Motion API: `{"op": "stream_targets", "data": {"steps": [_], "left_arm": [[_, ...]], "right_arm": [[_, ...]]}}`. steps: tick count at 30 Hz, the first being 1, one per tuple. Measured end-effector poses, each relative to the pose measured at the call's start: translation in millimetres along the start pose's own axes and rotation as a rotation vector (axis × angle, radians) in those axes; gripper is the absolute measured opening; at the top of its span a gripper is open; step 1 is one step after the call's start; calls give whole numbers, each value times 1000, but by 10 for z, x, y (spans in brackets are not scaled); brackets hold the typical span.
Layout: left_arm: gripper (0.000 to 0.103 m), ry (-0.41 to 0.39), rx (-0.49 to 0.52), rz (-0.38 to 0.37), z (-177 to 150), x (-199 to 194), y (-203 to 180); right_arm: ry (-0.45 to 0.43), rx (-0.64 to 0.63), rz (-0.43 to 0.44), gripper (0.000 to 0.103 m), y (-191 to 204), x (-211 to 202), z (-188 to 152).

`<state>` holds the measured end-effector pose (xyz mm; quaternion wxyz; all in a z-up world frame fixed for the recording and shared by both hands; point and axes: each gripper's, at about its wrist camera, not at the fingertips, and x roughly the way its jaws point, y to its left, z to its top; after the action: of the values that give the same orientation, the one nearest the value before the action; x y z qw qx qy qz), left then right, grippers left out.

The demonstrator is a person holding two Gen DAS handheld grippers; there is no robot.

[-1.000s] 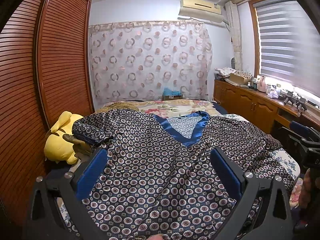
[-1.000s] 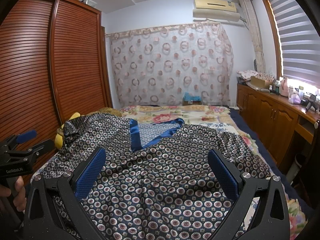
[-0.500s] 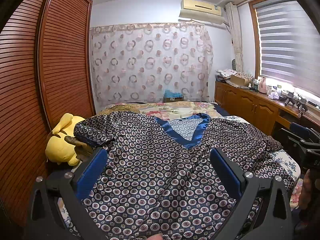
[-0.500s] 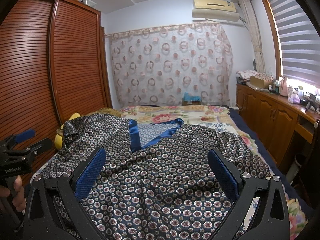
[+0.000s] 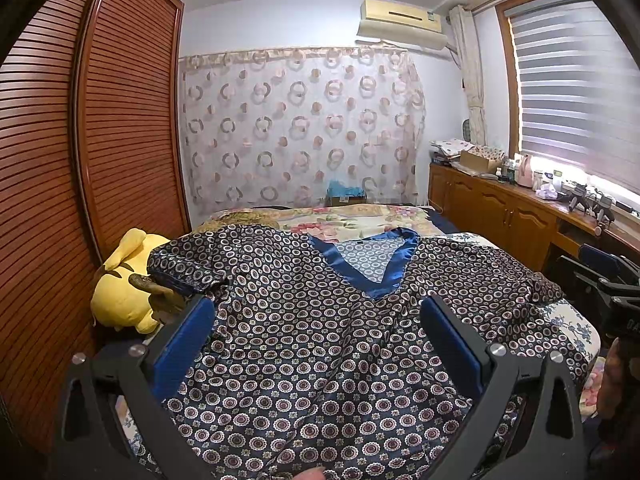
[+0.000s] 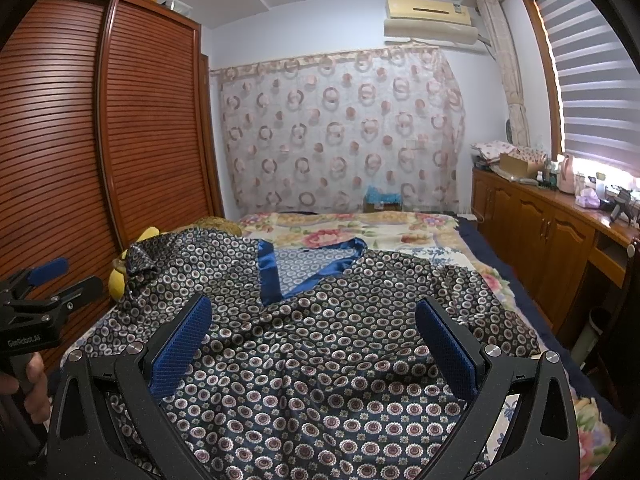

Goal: Fold small clothes

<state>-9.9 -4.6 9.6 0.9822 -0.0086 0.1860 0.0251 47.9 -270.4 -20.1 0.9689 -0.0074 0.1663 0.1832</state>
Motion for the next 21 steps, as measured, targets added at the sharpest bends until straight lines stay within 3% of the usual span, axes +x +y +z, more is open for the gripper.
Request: {"op": "stream_targets", "data": {"steps": [21], "left_arm": [[103,-3,1,1,7,3,-10]], "right_arm": [[-3,1,-1,103,-5,22,-27]]}}
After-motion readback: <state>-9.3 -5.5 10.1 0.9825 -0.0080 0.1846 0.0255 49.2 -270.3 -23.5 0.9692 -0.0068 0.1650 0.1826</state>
